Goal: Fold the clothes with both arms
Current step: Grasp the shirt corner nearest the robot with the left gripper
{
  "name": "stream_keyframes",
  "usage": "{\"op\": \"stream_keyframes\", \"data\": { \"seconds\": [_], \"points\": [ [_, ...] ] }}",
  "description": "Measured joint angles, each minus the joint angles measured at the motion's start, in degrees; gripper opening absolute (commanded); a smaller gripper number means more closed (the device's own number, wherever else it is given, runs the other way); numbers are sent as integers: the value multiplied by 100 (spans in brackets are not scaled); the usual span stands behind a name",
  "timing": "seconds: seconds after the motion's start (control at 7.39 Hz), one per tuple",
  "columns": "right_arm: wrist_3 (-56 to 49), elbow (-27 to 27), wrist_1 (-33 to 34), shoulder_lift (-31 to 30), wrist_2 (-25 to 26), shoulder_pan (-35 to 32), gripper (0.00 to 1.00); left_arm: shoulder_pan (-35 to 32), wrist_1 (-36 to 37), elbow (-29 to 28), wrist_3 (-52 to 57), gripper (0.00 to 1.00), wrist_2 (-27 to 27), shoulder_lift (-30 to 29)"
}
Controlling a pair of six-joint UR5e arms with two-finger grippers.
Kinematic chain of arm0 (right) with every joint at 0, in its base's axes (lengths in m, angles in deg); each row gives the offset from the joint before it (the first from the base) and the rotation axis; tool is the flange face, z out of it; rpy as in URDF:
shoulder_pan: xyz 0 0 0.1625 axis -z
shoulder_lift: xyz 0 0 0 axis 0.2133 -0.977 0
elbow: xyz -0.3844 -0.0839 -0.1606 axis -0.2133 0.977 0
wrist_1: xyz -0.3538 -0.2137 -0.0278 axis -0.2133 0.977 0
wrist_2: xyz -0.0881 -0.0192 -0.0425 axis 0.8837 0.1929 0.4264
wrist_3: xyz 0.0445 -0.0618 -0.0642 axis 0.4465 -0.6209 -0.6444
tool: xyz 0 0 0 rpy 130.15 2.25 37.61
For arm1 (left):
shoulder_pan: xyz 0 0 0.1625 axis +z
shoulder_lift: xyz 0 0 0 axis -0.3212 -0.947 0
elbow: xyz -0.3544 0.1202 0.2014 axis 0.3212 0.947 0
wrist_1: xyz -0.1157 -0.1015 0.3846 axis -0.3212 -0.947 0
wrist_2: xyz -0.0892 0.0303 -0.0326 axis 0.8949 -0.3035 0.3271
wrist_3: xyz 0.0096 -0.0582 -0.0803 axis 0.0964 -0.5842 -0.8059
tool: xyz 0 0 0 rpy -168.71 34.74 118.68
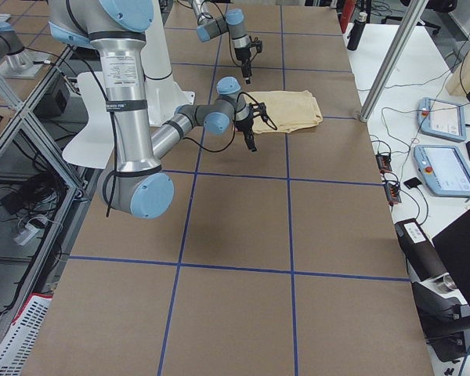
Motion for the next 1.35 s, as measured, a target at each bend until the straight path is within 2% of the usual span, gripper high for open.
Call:
{"op": "stream_keyframes", "data": {
  "seconds": [0.14,0.54,1.08,1.35],
  "points": [
    [-24,-26,-3,-24,-5,-12,100,136,23,-72,-194,72,-58,-1],
    [-18,-31,-5,-20,20,-17,100,244,-1,-320,-400,54,-78,-63],
    [-28,-8,-5,-8,42,-9,100,399,-41,-477,-417,51,-68,-78],
    [-28,-4,-3,-3,37,-9,100,430,-46,-495,-417,46,-67,-90]
  ]
}}
